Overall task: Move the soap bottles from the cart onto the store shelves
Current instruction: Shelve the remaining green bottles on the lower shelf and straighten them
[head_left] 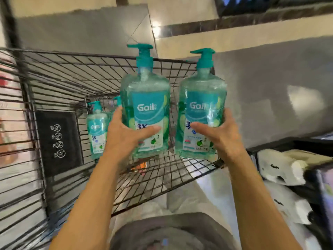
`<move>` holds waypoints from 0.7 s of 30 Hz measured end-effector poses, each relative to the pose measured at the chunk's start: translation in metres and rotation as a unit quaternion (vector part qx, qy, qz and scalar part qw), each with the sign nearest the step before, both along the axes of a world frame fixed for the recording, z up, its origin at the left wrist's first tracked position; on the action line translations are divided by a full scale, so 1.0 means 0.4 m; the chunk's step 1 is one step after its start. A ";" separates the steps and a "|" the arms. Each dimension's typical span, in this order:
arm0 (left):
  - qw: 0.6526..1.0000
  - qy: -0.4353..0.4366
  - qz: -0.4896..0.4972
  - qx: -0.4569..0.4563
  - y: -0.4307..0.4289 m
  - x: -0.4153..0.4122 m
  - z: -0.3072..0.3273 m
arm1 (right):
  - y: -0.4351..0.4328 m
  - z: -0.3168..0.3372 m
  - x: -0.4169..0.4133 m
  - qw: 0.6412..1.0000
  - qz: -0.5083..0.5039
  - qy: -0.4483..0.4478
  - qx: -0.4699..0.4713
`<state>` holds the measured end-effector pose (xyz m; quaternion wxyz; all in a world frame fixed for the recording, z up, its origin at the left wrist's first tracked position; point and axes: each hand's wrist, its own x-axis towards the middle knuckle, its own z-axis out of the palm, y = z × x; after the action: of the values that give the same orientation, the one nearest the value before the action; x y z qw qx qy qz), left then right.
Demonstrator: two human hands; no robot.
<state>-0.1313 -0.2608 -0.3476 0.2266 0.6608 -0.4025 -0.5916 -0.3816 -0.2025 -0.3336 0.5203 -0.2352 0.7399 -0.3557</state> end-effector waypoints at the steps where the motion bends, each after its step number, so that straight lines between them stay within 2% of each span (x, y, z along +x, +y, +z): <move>1: 1.000 0.013 -0.010 -0.018 0.003 0.009 0.045 | 0.018 0.043 0.010 1.000 -0.011 0.009 -0.020; 5: 0.992 0.055 -0.053 -0.097 0.023 0.045 0.226 | 0.105 0.206 0.059 0.994 -0.065 0.056 -0.074; 10: 0.964 0.133 -0.123 -0.195 0.058 0.051 0.464 | 0.239 0.400 0.094 0.968 -0.149 0.066 -0.191; 15: 0.922 0.179 -0.181 -0.292 0.116 0.008 0.675 | 0.415 0.601 0.095 0.922 -0.213 0.043 -0.322; 21: 0.864 0.273 -0.272 -0.325 0.267 -0.137 0.860 | 0.650 0.786 0.014 0.863 -0.268 0.088 -0.418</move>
<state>-0.1863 -0.1540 -0.0036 0.3597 0.2260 -0.6573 -0.6225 -0.3758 0.0576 -0.0191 0.1904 -0.2538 0.5990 -0.7352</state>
